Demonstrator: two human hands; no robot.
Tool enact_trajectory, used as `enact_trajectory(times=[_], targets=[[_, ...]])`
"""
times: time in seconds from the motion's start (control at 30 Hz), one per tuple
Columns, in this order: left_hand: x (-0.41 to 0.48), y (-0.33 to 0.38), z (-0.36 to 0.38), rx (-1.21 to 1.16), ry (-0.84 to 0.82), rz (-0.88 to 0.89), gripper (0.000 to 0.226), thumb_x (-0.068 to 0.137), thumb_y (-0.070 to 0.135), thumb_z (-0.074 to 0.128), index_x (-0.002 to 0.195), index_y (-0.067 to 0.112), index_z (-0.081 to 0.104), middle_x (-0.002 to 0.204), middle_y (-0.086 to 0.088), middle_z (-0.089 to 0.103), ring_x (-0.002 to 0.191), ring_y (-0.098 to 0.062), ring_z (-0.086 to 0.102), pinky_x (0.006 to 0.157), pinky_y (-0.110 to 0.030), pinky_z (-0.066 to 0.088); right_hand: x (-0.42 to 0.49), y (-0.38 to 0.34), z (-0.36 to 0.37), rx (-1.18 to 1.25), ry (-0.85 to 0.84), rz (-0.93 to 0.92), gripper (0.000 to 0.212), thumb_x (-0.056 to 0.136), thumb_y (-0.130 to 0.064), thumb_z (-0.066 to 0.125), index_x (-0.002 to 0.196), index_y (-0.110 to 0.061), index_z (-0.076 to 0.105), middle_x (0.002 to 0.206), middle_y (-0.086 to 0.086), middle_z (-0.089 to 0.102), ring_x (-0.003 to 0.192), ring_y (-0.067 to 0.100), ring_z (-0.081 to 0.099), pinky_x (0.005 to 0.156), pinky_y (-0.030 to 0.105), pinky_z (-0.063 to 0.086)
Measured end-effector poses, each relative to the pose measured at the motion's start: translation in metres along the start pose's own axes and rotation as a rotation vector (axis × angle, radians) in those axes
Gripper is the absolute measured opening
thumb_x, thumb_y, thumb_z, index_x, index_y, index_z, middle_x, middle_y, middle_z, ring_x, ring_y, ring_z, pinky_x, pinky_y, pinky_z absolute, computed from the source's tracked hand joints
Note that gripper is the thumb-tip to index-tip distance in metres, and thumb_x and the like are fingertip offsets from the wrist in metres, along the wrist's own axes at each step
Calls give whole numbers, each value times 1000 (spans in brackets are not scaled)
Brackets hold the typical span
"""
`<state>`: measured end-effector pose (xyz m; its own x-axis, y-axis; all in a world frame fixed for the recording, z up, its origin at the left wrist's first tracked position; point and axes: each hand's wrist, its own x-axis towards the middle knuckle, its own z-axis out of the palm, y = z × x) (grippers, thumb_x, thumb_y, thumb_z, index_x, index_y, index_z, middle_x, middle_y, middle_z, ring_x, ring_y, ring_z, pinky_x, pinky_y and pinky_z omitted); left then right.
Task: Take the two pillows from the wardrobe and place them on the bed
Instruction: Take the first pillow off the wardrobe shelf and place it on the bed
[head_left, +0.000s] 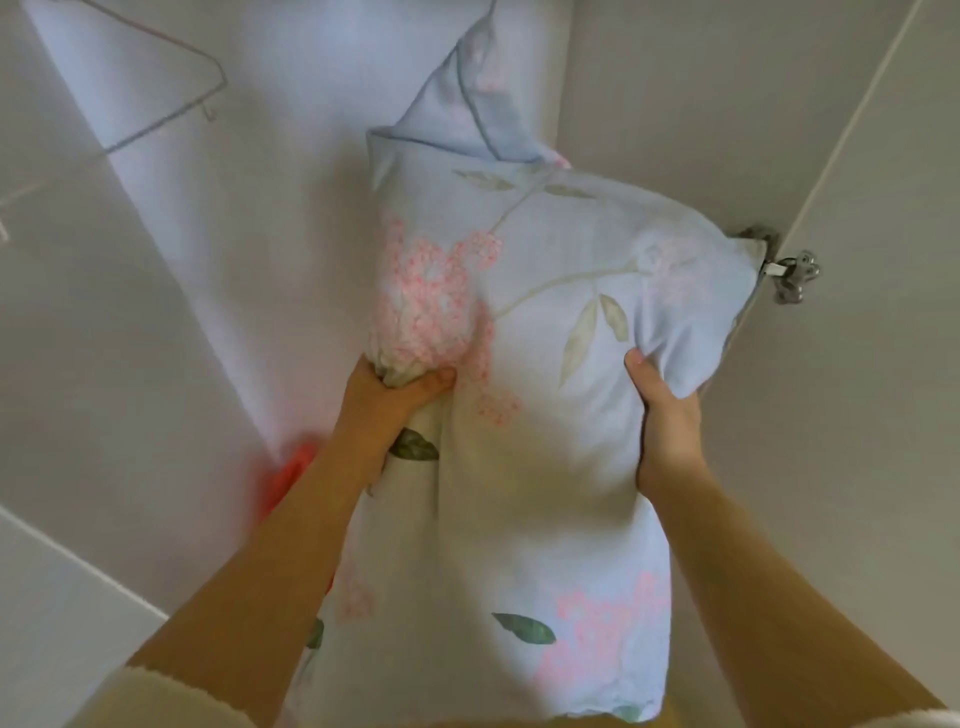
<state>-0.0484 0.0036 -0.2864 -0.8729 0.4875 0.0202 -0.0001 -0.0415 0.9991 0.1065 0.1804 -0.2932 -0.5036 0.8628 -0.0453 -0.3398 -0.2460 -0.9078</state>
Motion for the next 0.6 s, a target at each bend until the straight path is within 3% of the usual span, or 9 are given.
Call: enact_trajectory(times=[0.1,0.2,0.3,0.4,0.53,0.6], targets=[[-4,-35,-1,-12,-8,-144,45,63,23,80,102,28,56,95,9,64,81,-5,63,58,-18,55,-11,29,-21,-65,124,103,54,74,-23,73,125,-20,54,118,3,66,101,20,65,87,38,53],[-11,-67,-3,9,-28,-345,39,62,25,81,94,27,58,95,0,63,55,-17,69,40,-28,54,-28,54,-42,-124,239,191,52,70,-26,76,118,-22,57,114,1,66,98,19,65,83,35,52],[-22,-95,-3,57,-101,-488,53,64,25,80,110,15,56,103,-11,61,47,-23,68,39,-34,54,-49,77,-63,-151,351,247,49,69,-25,77,113,-24,58,113,2,66,96,20,64,89,39,51],[-37,-122,-1,98,-148,-549,51,64,23,80,109,16,55,93,-7,64,46,-25,67,39,-33,54,-73,97,-85,-187,471,321,56,67,-27,78,118,-20,56,112,3,64,98,24,62,92,42,49],[-57,-148,12,157,-222,-641,43,68,20,77,103,18,53,82,-5,63,42,-25,65,35,-28,50,-110,115,-116,-174,625,399,57,66,-28,79,118,-19,55,105,3,63,90,23,61,85,38,49],[-65,-157,23,177,-273,-677,42,69,20,77,103,16,53,84,-8,65,54,-28,68,39,-29,52,-124,117,-132,-162,702,429,58,66,-30,80,118,-18,55,100,3,63,92,26,60,87,41,50]])
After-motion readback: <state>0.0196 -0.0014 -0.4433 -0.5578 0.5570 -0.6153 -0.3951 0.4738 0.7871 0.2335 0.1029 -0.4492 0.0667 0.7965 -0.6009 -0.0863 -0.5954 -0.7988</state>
